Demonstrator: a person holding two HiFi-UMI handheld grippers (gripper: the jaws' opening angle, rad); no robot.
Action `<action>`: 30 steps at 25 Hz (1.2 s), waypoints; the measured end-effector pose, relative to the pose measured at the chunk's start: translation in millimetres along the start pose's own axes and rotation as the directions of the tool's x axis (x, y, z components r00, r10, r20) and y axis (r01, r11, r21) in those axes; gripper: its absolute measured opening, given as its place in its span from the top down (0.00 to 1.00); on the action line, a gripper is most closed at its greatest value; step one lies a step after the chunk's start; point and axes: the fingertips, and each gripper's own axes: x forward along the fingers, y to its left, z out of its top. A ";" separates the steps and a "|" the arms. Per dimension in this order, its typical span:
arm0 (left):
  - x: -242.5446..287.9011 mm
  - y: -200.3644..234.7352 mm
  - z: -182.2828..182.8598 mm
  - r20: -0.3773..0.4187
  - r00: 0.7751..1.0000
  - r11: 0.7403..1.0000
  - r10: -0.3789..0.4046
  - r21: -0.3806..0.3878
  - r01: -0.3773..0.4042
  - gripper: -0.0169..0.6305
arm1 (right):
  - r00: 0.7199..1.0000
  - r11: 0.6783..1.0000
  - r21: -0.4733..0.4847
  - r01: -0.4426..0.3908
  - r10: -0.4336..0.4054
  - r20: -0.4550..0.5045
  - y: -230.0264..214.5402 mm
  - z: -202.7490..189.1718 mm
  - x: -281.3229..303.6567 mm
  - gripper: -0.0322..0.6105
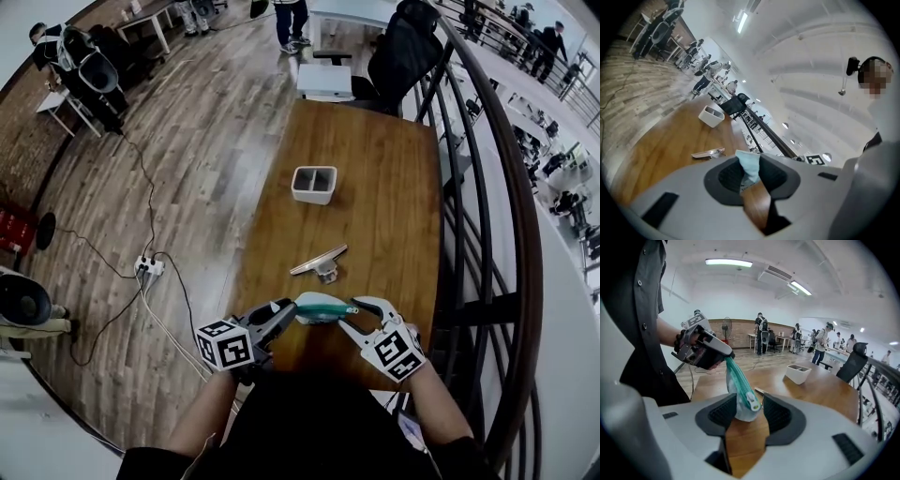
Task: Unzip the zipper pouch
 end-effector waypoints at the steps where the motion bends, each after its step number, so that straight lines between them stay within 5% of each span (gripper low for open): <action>1: -1.3 2.4 0.1 0.002 1.000 1.000 0.005 -0.003 -0.005 0.84 | 1.000 1.000 0.018 0.000 0.000 0.002 -2.5 -5.6 0.5 0.67; 22: -29.3 42.0 -1.4 -0.012 0.972 0.972 0.234 0.011 -0.233 0.85 | 0.967 0.972 -0.033 -0.231 0.233 0.099 10.7 1.6 46.4 0.65; 27: -30.2 50.4 -0.7 0.003 0.962 0.962 0.272 0.006 -0.272 0.85 | 0.959 0.966 -0.037 -0.257 0.259 0.117 17.7 4.4 49.2 0.84; 30: -35.6 49.9 3.7 0.015 0.958 0.957 0.286 0.048 -0.287 0.82 | 0.956 0.965 -0.046 -0.260 0.264 0.126 26.5 8.3 44.8 0.85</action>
